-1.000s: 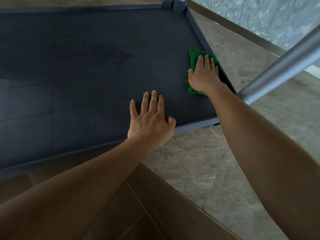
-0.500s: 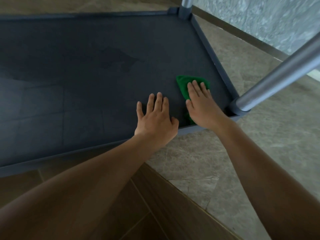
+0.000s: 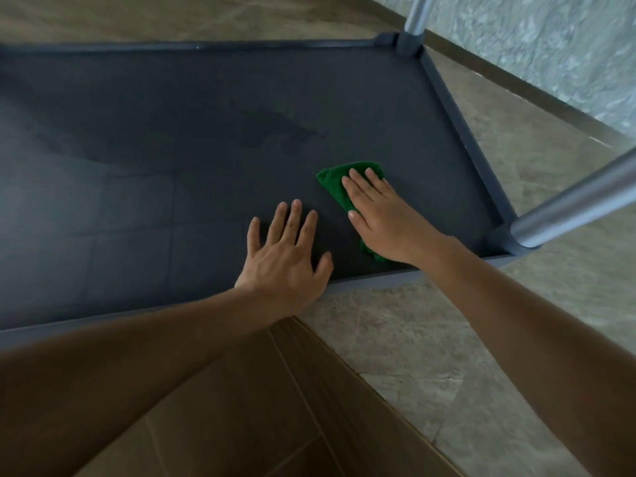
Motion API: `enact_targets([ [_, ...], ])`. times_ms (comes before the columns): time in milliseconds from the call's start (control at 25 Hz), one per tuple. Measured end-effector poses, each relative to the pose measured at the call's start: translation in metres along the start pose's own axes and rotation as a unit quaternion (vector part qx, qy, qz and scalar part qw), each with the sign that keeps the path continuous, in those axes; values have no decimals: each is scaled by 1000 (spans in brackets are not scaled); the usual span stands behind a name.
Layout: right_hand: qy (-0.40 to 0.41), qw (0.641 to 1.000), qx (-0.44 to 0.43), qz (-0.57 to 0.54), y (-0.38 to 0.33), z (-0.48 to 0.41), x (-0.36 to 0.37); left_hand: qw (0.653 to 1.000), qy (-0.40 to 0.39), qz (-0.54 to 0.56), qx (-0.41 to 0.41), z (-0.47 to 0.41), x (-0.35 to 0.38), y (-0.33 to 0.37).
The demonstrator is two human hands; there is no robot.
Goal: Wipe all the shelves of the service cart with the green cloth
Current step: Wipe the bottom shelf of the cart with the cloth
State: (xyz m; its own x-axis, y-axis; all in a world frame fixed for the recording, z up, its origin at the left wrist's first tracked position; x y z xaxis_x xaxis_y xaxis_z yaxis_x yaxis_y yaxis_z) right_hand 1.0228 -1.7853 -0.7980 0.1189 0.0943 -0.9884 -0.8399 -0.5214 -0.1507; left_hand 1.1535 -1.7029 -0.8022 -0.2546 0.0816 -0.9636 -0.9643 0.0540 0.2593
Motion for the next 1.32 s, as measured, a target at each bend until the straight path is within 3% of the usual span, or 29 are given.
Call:
enact_targets([
  [440, -5, 996, 88, -13, -13, -143, -1, 1000, 26, 3, -11, -11, -8, 0],
  [880, 10, 999, 16, -40, -44, -34, 2, 996, 70, 18, -49, -2, -20, -2],
  [1000, 6, 999, -1, -44, -53, -10, 5, 998, 27, 23, -53, -7, -16, -1],
  [1120, 7, 1000, 5, -29, -55, -5, 6, 1000, -28, -3, -5, -11, -16, -12],
  [1320, 22, 1000, 6, -15, -57, -19, 8, 1000, -9, -16, -3, 10, -13, -39],
])
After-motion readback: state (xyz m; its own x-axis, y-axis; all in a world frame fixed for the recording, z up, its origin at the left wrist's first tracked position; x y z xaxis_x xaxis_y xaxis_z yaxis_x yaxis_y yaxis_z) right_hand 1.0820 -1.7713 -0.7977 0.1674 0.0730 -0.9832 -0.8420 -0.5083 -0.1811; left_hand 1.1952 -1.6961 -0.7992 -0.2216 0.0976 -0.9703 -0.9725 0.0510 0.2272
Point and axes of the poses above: each hand's wrist, its own z-axis away from the middle knuckle, its own x-axis out of the palm, y = z × x, the point moved 8 cm from there along -z, towards the middle knuckle, and after that the axes turned 8 degrees about y, right-handed, at the moved point
